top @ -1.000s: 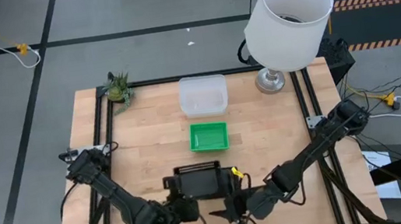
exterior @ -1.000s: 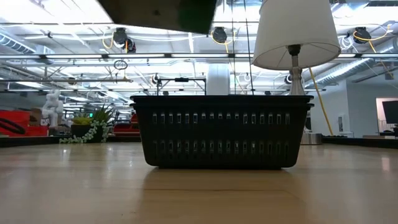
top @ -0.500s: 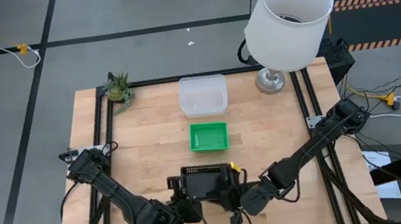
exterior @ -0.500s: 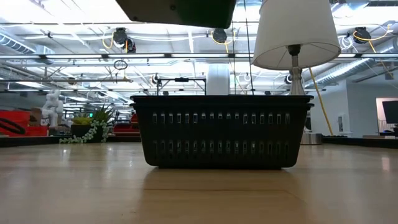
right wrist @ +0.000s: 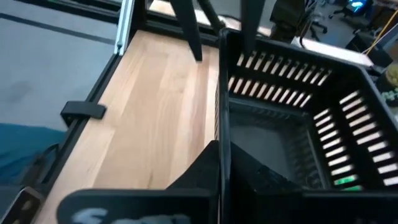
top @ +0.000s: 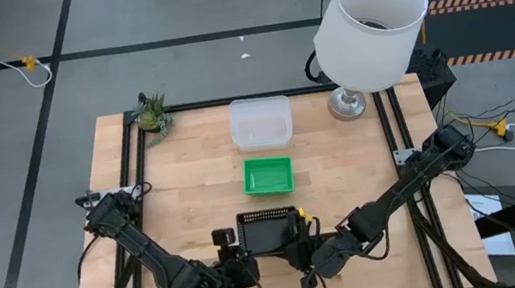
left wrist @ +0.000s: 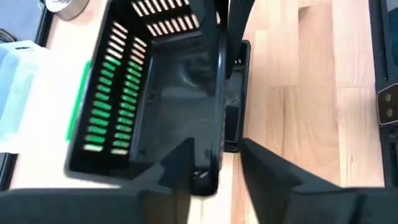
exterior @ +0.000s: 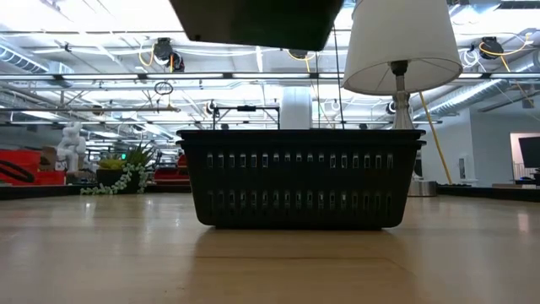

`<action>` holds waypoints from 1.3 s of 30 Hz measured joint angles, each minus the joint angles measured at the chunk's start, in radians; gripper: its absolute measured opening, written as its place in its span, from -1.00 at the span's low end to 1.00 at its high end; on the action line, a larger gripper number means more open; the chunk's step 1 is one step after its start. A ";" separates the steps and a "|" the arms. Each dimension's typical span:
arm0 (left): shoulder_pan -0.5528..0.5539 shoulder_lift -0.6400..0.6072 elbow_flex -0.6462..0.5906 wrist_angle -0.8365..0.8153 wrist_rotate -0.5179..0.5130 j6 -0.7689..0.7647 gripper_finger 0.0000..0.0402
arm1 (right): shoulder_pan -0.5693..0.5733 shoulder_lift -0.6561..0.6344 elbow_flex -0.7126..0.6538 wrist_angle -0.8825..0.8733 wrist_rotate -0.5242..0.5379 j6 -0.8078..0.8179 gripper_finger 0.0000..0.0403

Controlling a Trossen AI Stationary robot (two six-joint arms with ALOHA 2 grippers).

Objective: Stack baskets by color
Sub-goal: Stack the left black bin on top of the right black bins

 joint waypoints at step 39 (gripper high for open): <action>-0.023 0.000 -0.001 -0.114 -0.208 0.018 -0.55 | 0.027 -0.015 -0.349 0.344 0.029 0.093 -0.99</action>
